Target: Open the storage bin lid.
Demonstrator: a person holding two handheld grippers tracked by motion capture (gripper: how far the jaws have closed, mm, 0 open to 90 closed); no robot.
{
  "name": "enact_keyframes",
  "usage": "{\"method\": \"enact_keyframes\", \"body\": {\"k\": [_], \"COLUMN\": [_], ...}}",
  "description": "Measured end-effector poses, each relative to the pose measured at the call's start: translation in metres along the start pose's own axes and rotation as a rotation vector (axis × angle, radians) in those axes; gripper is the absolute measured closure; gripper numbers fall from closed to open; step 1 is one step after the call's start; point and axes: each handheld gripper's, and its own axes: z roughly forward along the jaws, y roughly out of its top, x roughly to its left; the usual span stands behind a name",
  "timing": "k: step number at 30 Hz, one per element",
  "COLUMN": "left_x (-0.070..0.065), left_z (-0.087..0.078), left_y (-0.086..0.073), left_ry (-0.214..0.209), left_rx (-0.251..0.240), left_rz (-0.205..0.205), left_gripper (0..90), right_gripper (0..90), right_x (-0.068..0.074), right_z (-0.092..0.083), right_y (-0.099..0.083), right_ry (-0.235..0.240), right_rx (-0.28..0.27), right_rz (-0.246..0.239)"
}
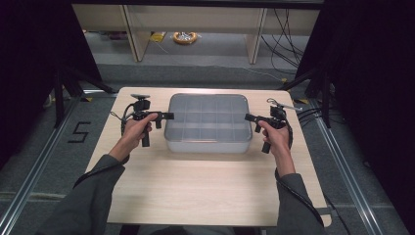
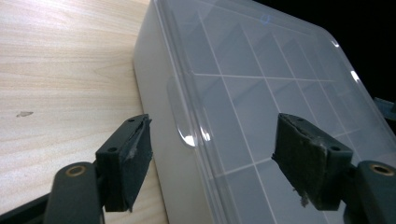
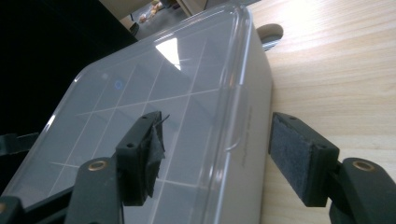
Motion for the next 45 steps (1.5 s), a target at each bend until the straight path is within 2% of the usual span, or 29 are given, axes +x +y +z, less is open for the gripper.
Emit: {"method": "enact_keyframes", "body": {"k": [1, 2, 3, 7, 8, 9, 11, 15, 16, 19, 20, 21, 22, 26, 28, 30, 33, 34, 35, 36, 37, 38, 45], "left_x": [0.0, 0.0, -0.001, 0.001, 0.002, 0.002, 0.002, -0.001, -0.002, -0.006, -0.006, -0.007, -0.007, -0.006, -0.006, -0.007, -0.009, -0.009, -0.009, -0.009, -0.011, -0.011, -0.014], "left_z": [0.001, 0.002, 0.004, 0.01, 0.011, 0.012, 0.014, 0.018, 0.019, 0.019, 0.019, 0.019, 0.019, 0.018, 0.017, 0.017, 0.016, 0.016, 0.015, 0.015, 0.014, 0.013, 0.006], "left_y": [0.0, 0.0, 0.0, 0.001, 0.002, 0.002, 0.002, 0.002, 0.002, 0.001, 0.001, 0.001, 0.001, 0.001, 0.001, 0.001, 0.002, 0.002, 0.002, 0.003, 0.003, 0.003, 0.004], "left_ry": [0.0, -0.001, 0.002, 0.009, 0.007, 0.007, 0.0, -0.018, -0.017, 0.037, 0.04, 0.045, 0.048, 0.042, 0.049, 0.05, 0.059, 0.062, 0.062, 0.059, 0.063, 0.063, 0.071], "left_rx": [0.005, 0.01, 0.005, 0.008, 0.009, 0.012, 0.018, 0.02, 0.021, 0.0, 0.009, 0.005, 0.002, -0.003, -0.001, -0.011, 0.01, -0.003, 0.004, -0.001, -0.011, -0.012, -0.013], "left_rz": [-0.007, -0.011, -0.017, -0.034, -0.037, -0.04, -0.047, -0.052, -0.051, -0.028, -0.02, -0.018, -0.024, -0.039, -0.038, -0.039, -0.009, -0.018, -0.015, -0.016, -0.019, -0.017, -0.005], "left_gripper": [27.5, 27.8, 28.1, 29.1, 29.1, 29.7, 30.5, 36.5, 38.7, 43.6, 44.3, 45.3, 45.7, 47.2, 48.9, 49.4, 49.7, 50.0, 50.7, 51.1, 51.5, 52.1, 55.3], "right_gripper": [39.0, 39.8, 40.3, 43.2, 43.8, 45.0, 45.2, 46.9, 47.3, 49.5, 50.2, 50.9, 53.6, 58.8, 60.7, 62.8, 63.6, 64.3, 64.7, 65.1, 65.3, 65.3, 65.8], "right_x": [-0.001, 0.002, 0.001, 0.001, 0.003, 0.001, 0.001, 0.001, -0.001, -0.001, 0.0, -0.001, -0.001, -0.002, -0.001, 0.0, 0.0, 0.0, 0.0, 0.001, -0.001, 0.0, 0.0], "right_z": [0.003, 0.003, 0.005, 0.009, 0.01, 0.011, 0.013, 0.014, 0.014, 0.014, 0.013, 0.014, 0.015, 0.014, 0.014, 0.015, 0.015, 0.014, 0.014, 0.013, 0.013, 0.013, 0.012], "right_y": [0.0, 0.0, 0.001, 0.003, 0.003, 0.004, 0.004, 0.003, 0.002, 0.001, 0.001, 0.0, 0.0, -0.001, -0.001, -0.002, -0.002, -0.001, -0.001, -0.001, -0.001, 0.0, -0.002], "right_ry": [0.001, 0.01, 0.01, 0.012, 0.012, 0.02, 0.017, 0.041, 0.038, 0.022, 0.02, 0.013, 0.013, 0.0, 0.001, -0.016, -0.021, -0.023, -0.017, -0.005, -0.012, -0.014, -0.017], "right_rx": [-0.011, -0.006, -0.01, -0.02, -0.004, -0.015, -0.023, -0.009, -0.004, -0.014, -0.015, -0.025, -0.044, -0.05, -0.056, -0.071, -0.072, -0.076, -0.078, -0.074, -0.086, -0.097, -0.106], "right_rz": [-0.022, 0.011, -0.008, 0.007, 0.055, 0.033, 0.031, 0.122, 0.098, 0.089, 0.114, 0.084, 0.101, 0.085, 0.1, 0.085, 0.073, 0.077, 0.09, 0.12, 0.087, 0.077, 0.084]}}
